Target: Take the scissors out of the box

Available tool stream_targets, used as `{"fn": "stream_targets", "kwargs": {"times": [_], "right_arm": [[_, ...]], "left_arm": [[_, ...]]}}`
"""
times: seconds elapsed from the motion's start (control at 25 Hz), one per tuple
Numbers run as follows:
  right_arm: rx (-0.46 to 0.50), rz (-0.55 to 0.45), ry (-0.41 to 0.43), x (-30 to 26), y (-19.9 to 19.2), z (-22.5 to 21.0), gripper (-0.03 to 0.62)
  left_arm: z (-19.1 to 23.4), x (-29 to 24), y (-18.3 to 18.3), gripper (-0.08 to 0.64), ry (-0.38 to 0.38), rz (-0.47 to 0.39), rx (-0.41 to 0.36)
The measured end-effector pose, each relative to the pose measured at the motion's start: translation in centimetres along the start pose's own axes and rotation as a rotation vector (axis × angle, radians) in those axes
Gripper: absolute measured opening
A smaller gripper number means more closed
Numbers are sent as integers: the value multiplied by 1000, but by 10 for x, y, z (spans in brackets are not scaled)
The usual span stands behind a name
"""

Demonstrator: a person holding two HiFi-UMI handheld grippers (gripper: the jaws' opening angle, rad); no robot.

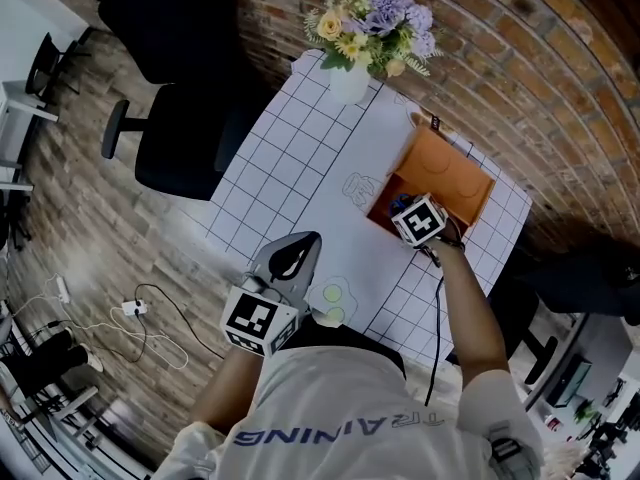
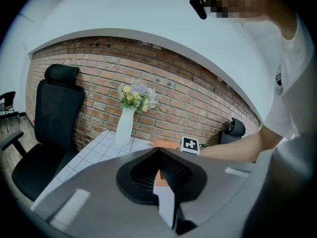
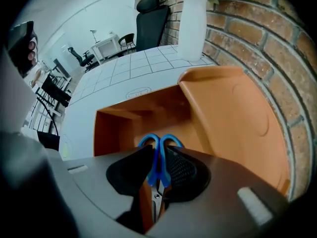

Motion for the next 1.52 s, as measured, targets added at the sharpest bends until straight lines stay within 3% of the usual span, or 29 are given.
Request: {"fn": "stream_targets", "kwargs": {"times": [0.24,0.52,0.8,1.12,1.52], "right_arm": [[1,-20,-1,2,0,-1,101],[29,-141,-58,36,-2,9,97],[18,-362,-204,102,2,23,95],[-102,-639,-357,196,2,31,95],[-248,-1003,-499,339,-25,57,97]], "left_arm": [[1,-8,4,0,-10,-1,-1],[-6,-13,10,0,-43,-6,-16],[-19,-18,22,0,-82,-27,-44],[-44,-24,55,0,-157,-93,-105],[-93,-17,106,0,-270,-217,-175]]}}
Point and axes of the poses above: the fingertips, and each gripper's own axes: x backward along the fingers, z to its left, y out of its top, the point moved 7 cm from there along x, backward along the fingers, and after that the axes turned 8 degrees about -z, right-handed, at the moved point
